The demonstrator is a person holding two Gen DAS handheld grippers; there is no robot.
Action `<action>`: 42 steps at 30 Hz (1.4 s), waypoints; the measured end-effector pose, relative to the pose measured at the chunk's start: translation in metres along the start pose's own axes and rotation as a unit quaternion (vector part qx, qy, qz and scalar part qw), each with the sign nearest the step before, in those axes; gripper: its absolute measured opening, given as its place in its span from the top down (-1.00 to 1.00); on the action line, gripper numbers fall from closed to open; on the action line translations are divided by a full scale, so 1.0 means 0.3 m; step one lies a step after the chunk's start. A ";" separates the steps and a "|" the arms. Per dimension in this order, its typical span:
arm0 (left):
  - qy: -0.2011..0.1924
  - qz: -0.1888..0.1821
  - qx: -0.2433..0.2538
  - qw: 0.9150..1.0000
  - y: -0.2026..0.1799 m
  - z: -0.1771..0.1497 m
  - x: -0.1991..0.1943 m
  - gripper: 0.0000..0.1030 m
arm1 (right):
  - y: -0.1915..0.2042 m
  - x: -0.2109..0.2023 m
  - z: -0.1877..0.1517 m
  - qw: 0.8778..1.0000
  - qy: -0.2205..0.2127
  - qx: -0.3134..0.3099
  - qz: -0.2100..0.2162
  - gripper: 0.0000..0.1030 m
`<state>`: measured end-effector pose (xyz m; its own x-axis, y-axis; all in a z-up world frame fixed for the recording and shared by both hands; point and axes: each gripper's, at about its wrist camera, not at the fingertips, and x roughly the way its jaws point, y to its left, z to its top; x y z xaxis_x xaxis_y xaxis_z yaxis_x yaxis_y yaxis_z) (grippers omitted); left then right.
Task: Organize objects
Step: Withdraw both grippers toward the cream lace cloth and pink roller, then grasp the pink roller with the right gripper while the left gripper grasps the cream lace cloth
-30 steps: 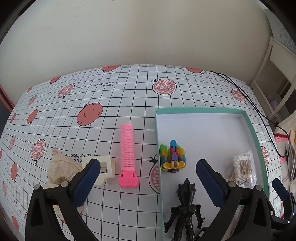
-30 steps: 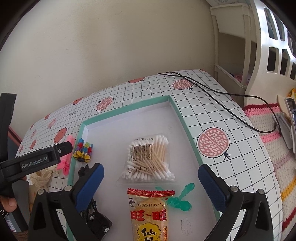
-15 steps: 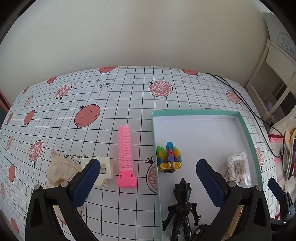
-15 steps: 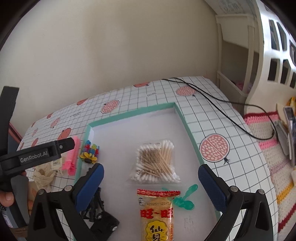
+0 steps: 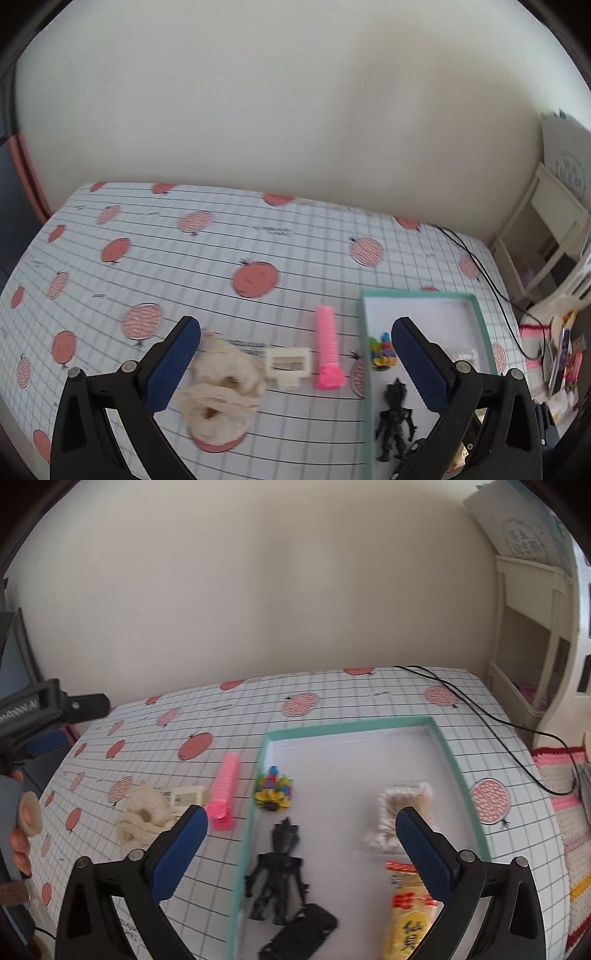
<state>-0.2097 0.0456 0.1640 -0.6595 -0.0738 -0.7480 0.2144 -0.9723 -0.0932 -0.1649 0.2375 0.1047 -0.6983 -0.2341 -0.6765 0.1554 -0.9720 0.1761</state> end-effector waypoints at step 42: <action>0.083 -0.007 -0.071 0.994 0.365 -0.355 0.242 -0.99 | 0.267 0.162 -0.059 0.994 0.040 -0.068 0.071 -0.83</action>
<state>-0.1574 -0.0427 0.0294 -0.5379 -0.0121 -0.8429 0.3130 -0.9313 -0.1863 -0.1741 0.1480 0.0734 -0.6062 -0.3646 -0.7068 0.3446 -0.9214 0.1798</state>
